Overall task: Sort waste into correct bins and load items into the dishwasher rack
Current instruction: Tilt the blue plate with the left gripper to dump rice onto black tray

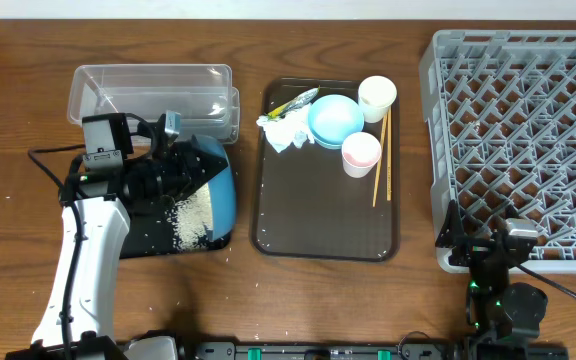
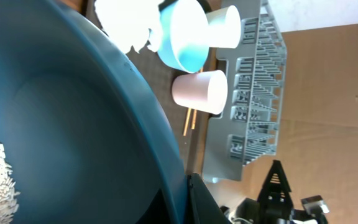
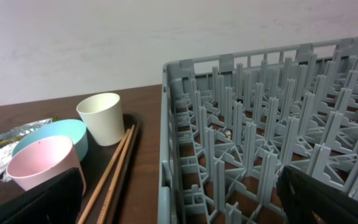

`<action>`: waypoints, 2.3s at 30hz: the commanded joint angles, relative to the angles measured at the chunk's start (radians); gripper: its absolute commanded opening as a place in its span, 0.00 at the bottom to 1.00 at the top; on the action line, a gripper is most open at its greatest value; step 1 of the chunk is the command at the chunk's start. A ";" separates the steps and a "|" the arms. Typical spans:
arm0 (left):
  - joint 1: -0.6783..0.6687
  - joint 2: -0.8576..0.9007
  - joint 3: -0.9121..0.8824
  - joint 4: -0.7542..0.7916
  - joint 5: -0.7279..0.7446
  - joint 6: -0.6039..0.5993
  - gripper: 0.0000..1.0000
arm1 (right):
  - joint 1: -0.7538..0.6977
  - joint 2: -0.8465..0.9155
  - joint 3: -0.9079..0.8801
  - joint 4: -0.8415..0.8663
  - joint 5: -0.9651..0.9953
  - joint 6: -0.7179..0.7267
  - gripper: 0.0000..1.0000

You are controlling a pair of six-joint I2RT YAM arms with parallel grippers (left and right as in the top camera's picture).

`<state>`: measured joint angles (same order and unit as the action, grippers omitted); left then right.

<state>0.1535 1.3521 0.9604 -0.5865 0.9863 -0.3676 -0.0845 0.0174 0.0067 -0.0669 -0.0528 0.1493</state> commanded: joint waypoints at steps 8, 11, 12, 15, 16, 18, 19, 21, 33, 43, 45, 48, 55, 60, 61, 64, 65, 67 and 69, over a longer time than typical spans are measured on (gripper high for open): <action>0.003 -0.014 -0.004 0.002 0.097 -0.019 0.06 | 0.026 -0.005 -0.001 -0.004 -0.006 0.007 0.99; 0.003 -0.029 -0.003 0.021 0.095 -0.019 0.06 | 0.026 -0.005 -0.001 -0.004 -0.006 0.007 0.99; 0.005 -0.033 -0.003 0.030 0.095 -0.019 0.06 | 0.026 -0.005 -0.001 -0.004 -0.006 0.007 0.99; 0.024 -0.046 -0.003 0.056 0.094 -0.019 0.06 | 0.026 -0.005 -0.001 -0.004 -0.006 0.007 0.99; 0.037 -0.049 -0.003 0.061 0.094 -0.019 0.06 | 0.026 -0.005 -0.001 -0.004 -0.006 0.007 0.99; 0.064 -0.051 -0.003 0.063 0.094 -0.019 0.06 | 0.026 -0.005 -0.001 -0.004 -0.006 0.007 0.99; 0.078 -0.051 -0.003 0.062 0.094 -0.019 0.06 | 0.026 -0.005 -0.001 -0.004 -0.006 0.007 0.99; 0.108 -0.051 -0.003 0.061 0.094 -0.019 0.06 | 0.026 -0.005 -0.001 -0.004 -0.006 0.007 0.99; 0.237 -0.051 -0.003 0.049 0.087 -0.019 0.06 | 0.026 -0.005 -0.001 -0.004 -0.006 0.007 0.99; 0.340 -0.051 -0.003 0.009 0.224 -0.031 0.06 | 0.026 -0.005 -0.001 -0.004 -0.006 0.007 0.99; 0.363 -0.051 -0.003 0.001 0.275 -0.030 0.06 | 0.026 -0.005 -0.001 -0.004 -0.006 0.007 0.99; 0.394 -0.051 -0.003 0.001 0.350 -0.030 0.06 | 0.026 -0.005 -0.001 -0.004 -0.006 0.007 0.99; 0.424 -0.051 -0.003 -0.002 0.445 -0.026 0.06 | 0.026 -0.005 -0.001 -0.004 -0.006 0.007 0.99; 0.424 -0.051 -0.003 -0.018 0.499 -0.026 0.06 | 0.026 -0.005 -0.001 -0.004 -0.006 0.007 0.99; 0.424 -0.051 -0.003 -0.017 0.499 -0.024 0.06 | 0.026 -0.005 -0.001 -0.004 -0.006 0.007 0.99; 0.426 -0.051 -0.003 -0.047 0.476 -0.021 0.06 | 0.026 -0.005 -0.001 -0.004 -0.006 0.007 0.99; 0.426 -0.051 -0.003 -0.078 0.501 -0.025 0.06 | 0.026 -0.005 -0.001 -0.004 -0.006 0.007 0.99; 0.426 -0.051 -0.003 -0.111 0.531 0.003 0.06 | 0.026 -0.005 -0.001 -0.004 -0.006 0.007 0.99; 0.429 -0.051 -0.003 -0.107 0.488 0.035 0.06 | 0.026 -0.005 -0.001 -0.004 -0.006 0.007 0.99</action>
<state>0.5743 1.3190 0.9585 -0.6926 1.4471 -0.3832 -0.0845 0.0174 0.0067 -0.0669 -0.0528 0.1493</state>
